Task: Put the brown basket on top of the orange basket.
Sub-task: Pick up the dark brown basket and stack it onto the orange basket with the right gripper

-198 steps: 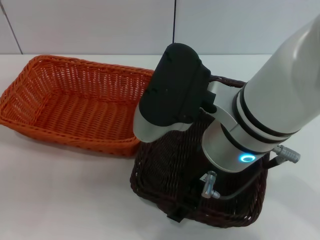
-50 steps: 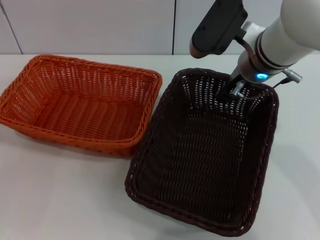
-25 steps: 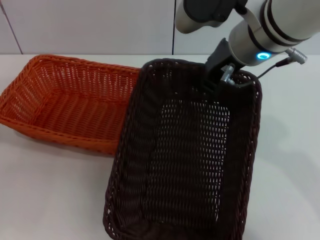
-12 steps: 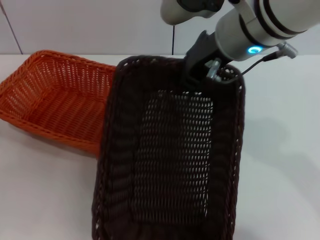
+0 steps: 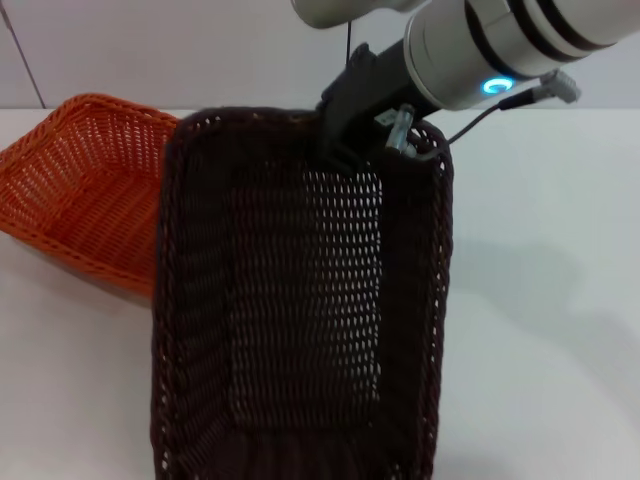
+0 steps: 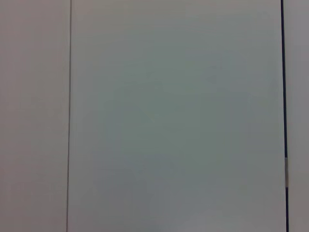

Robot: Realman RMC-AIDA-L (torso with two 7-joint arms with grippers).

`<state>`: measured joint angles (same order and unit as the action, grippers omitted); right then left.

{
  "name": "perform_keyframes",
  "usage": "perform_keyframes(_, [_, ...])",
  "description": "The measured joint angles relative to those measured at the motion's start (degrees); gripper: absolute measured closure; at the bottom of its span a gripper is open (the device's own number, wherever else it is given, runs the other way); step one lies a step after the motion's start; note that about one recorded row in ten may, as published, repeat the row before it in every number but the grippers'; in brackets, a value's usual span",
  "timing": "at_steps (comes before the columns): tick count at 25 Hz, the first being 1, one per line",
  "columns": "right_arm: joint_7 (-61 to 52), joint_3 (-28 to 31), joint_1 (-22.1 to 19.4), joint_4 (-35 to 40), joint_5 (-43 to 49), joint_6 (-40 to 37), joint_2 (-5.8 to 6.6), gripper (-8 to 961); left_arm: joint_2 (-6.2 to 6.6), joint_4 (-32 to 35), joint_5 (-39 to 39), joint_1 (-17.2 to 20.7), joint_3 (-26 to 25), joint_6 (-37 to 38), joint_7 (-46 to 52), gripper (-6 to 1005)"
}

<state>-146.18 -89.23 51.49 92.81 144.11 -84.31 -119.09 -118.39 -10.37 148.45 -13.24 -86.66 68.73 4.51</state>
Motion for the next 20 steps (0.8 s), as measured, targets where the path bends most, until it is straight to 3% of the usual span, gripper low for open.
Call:
perform_keyframes(13, [0.1,1.5,-0.7,6.3,-4.0,0.2,0.00,774,0.00,0.0,-0.2,0.8,-0.4,1.3,0.4,258])
perform_keyframes(20, [-0.6,2.6,-1.0,6.6,-3.6,4.2,-0.06,774,-0.07,0.0,-0.3,1.1,-0.5,2.0,0.4,258])
